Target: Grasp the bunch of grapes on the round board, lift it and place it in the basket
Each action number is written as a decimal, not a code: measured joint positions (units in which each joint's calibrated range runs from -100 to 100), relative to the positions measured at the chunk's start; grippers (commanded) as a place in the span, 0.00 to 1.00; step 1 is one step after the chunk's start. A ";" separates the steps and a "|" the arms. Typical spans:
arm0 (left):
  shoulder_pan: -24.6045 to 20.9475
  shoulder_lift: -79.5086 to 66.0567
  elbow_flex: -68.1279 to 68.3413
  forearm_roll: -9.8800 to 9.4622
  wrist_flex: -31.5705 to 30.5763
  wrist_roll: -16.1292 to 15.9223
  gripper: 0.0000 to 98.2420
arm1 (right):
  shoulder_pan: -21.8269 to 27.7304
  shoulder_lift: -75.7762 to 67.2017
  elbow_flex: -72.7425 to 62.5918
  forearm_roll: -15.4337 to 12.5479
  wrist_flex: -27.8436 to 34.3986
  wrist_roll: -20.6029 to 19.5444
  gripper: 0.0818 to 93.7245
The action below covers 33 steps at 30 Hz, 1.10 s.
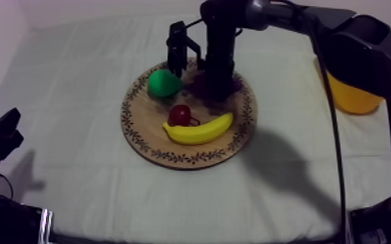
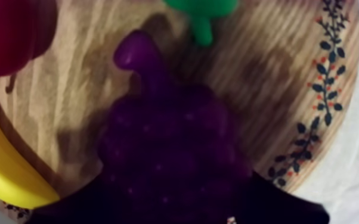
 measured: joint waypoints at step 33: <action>0.00 0.00 0.00 0.00 0.00 0.00 0.00 | 9.40 -29.38 11.81 0.35 -6.98 -9.05 0.33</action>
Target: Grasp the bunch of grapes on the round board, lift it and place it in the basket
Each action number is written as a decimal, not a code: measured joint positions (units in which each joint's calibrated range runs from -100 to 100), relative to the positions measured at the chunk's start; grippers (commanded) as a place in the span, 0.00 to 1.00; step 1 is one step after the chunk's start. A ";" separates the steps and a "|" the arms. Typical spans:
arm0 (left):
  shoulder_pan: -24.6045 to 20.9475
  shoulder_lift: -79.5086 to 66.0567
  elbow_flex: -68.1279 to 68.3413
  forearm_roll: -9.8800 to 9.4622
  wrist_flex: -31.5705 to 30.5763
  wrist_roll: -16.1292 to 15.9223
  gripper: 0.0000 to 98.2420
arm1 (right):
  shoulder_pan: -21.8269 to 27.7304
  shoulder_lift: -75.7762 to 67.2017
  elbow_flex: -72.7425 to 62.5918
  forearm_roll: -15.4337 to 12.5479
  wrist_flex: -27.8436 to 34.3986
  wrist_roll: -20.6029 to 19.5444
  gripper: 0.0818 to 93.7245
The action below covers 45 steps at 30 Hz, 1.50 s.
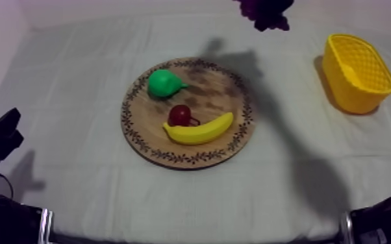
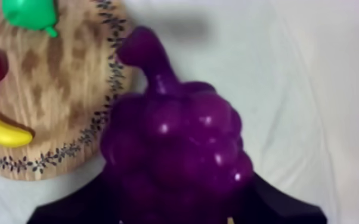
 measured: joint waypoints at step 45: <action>0.00 0.00 0.00 0.00 0.00 0.00 0.00 | 22.63 -13.48 31.44 11.73 -22.49 -22.01 0.35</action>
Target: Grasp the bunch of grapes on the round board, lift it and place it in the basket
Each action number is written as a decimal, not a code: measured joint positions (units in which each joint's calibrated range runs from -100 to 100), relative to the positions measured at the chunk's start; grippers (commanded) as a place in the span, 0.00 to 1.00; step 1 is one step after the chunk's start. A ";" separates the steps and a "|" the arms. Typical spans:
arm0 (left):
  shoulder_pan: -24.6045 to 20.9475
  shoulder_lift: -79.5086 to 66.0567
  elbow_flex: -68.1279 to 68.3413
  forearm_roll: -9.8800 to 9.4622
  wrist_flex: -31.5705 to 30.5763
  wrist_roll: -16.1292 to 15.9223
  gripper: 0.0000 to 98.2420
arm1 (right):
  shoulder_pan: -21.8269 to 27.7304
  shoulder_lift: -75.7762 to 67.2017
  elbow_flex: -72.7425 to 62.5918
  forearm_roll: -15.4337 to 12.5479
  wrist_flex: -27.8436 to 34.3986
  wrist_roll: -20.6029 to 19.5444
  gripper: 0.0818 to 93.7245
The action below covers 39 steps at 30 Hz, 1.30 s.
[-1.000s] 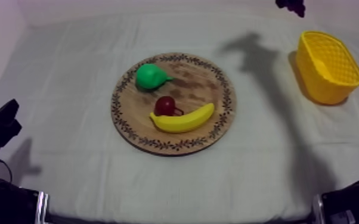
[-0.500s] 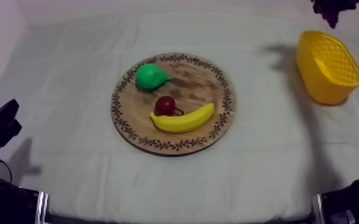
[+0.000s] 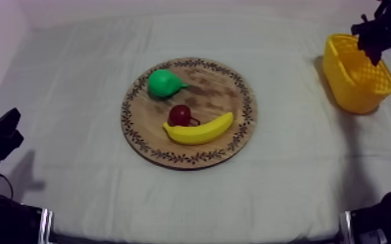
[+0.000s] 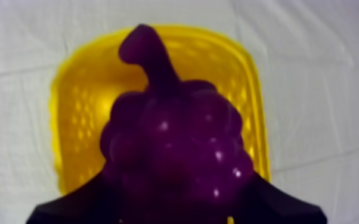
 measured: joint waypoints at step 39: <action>0.00 0.00 0.00 0.00 0.00 0.00 0.00 | 2.05 -0.75 -1.31 -3.75 -2.94 6.96 0.60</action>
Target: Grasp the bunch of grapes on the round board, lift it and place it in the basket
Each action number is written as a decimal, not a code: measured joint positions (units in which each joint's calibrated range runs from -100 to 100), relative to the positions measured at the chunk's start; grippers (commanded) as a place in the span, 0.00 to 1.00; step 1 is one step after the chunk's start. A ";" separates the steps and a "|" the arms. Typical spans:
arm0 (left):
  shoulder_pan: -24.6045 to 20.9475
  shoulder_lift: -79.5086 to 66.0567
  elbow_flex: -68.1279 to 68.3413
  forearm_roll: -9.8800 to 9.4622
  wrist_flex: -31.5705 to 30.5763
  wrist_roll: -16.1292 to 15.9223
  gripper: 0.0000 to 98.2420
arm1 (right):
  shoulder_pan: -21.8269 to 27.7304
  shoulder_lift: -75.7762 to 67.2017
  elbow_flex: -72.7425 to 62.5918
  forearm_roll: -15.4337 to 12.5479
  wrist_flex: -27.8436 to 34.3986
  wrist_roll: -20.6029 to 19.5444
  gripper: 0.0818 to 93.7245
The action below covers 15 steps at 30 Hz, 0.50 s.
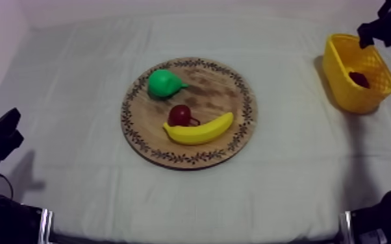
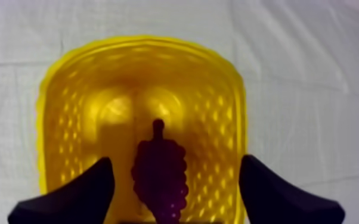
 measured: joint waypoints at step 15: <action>0.00 0.00 0.00 0.00 0.00 0.00 0.00 | -0.95 -24.12 24.05 3.91 -12.62 -4.80 0.52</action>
